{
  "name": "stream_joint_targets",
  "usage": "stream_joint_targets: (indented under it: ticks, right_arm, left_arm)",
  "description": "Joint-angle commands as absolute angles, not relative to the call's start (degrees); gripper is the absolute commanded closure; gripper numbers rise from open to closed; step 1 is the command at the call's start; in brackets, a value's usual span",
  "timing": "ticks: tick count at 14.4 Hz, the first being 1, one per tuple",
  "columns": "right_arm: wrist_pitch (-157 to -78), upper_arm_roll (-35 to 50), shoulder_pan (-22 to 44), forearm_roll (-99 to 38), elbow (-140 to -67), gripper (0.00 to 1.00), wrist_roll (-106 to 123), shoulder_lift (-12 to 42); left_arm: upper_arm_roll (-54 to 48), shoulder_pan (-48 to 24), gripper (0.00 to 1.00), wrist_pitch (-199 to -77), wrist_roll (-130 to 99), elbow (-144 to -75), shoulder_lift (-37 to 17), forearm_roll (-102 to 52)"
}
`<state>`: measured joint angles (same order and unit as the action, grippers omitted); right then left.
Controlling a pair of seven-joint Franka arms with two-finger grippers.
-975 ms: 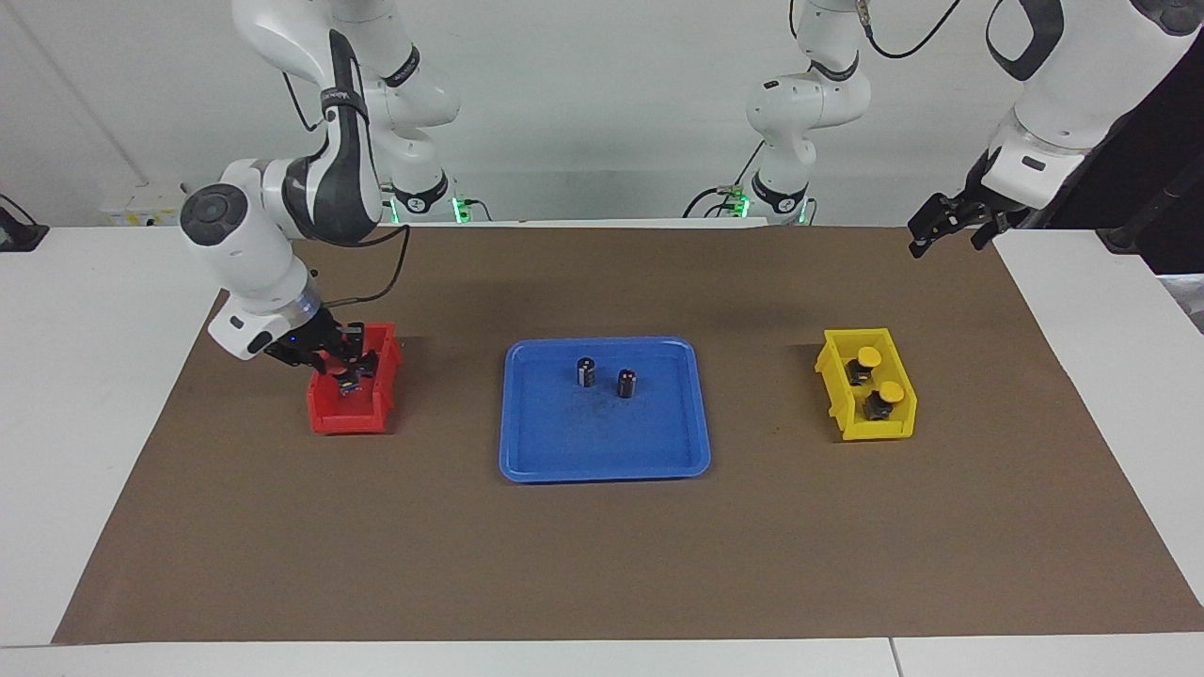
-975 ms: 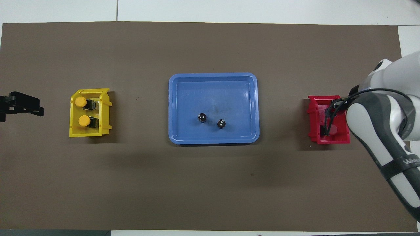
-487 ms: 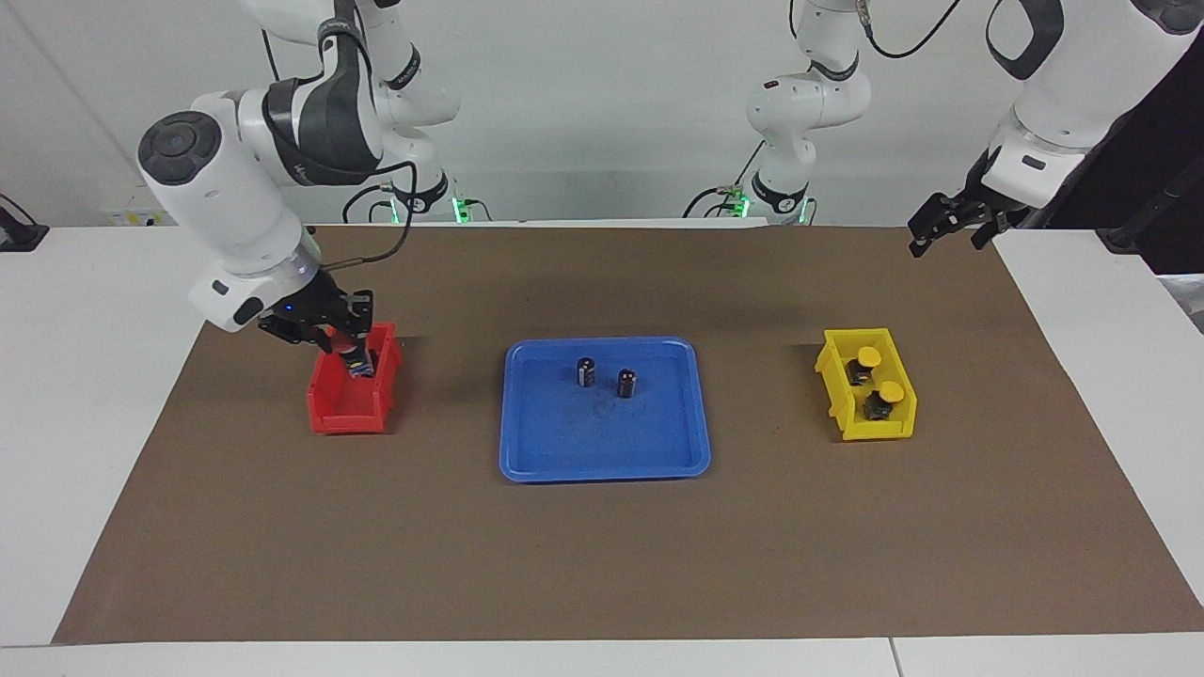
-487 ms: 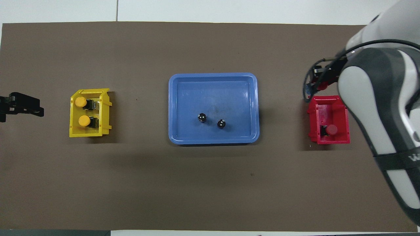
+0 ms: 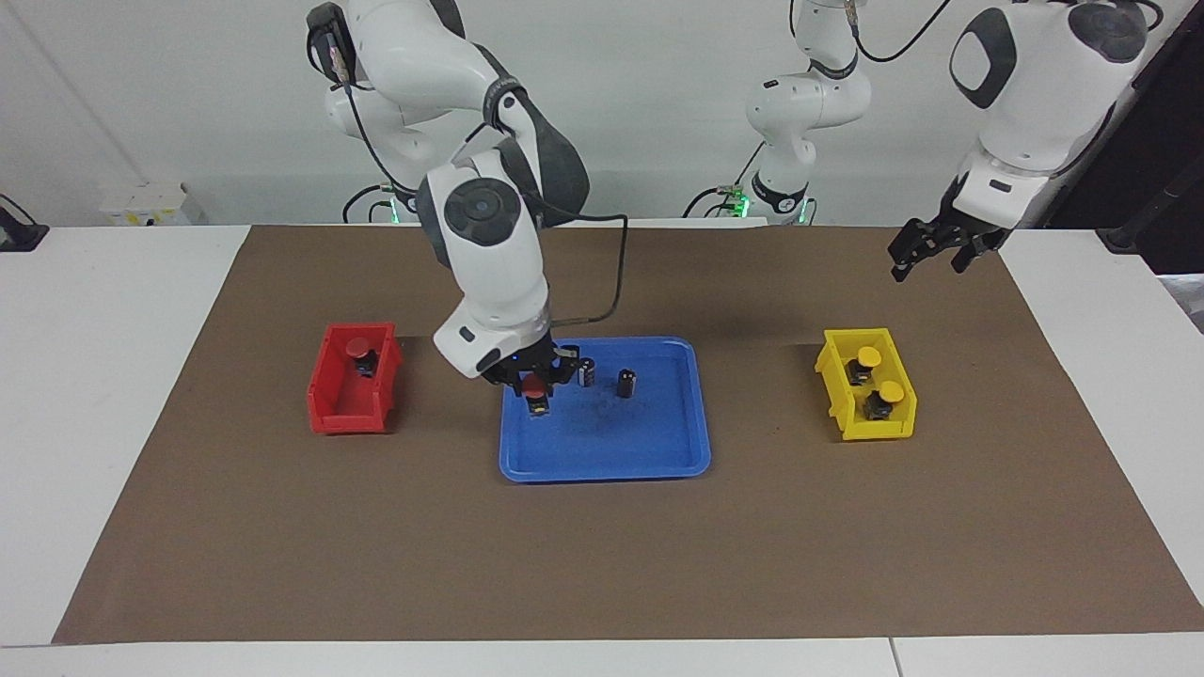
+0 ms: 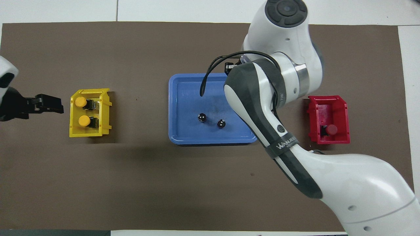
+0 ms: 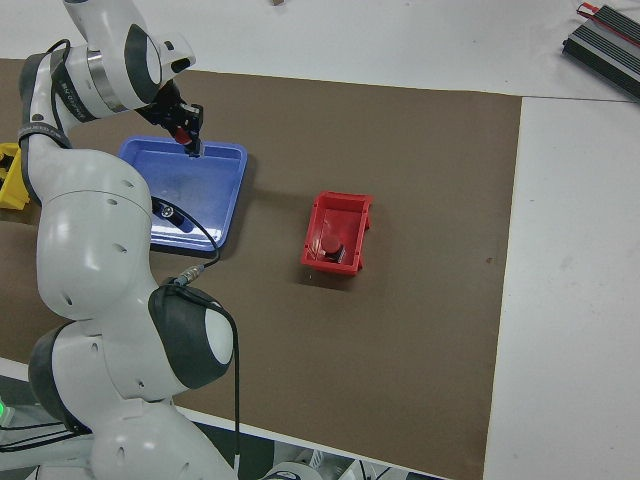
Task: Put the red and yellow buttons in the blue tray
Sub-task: 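Carry the red button into the blue tray while the left gripper grasps a yellow button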
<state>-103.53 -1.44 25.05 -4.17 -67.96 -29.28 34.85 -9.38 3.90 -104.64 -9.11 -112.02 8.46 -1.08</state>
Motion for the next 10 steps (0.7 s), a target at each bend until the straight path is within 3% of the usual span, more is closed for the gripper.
stream_joint_targets:
  ticks: [1,3,7,10]
  right_arm:
    - [-104.59,-1.58,25.22,-5.01,-62.31,0.9,-33.13,39.81]
    - [-106.77,-1.32,26.36,-5.01,-63.36,0.9,-35.94,39.9]
    - [-106.7,-1.32,27.07,-5.71,-64.86,0.9,-36.12,39.38]
    - [-111.34,-1.32,27.6,-5.19,-71.16,0.9,-36.12,37.98]
  left_arm:
    - [-9.23,2.46,0.0,-117.63,-10.55,-125.74,10.99,-0.97]
    - [-9.23,2.55,0.0,-124.25,-10.46,-129.19,7.84,-0.97]
    - [-9.14,2.98,0.03,-133.49,-10.55,-127.28,0.1,-0.97]
    - [-8.97,3.43,0.17,-133.16,-10.2,-126.03,-1.49,-0.97]
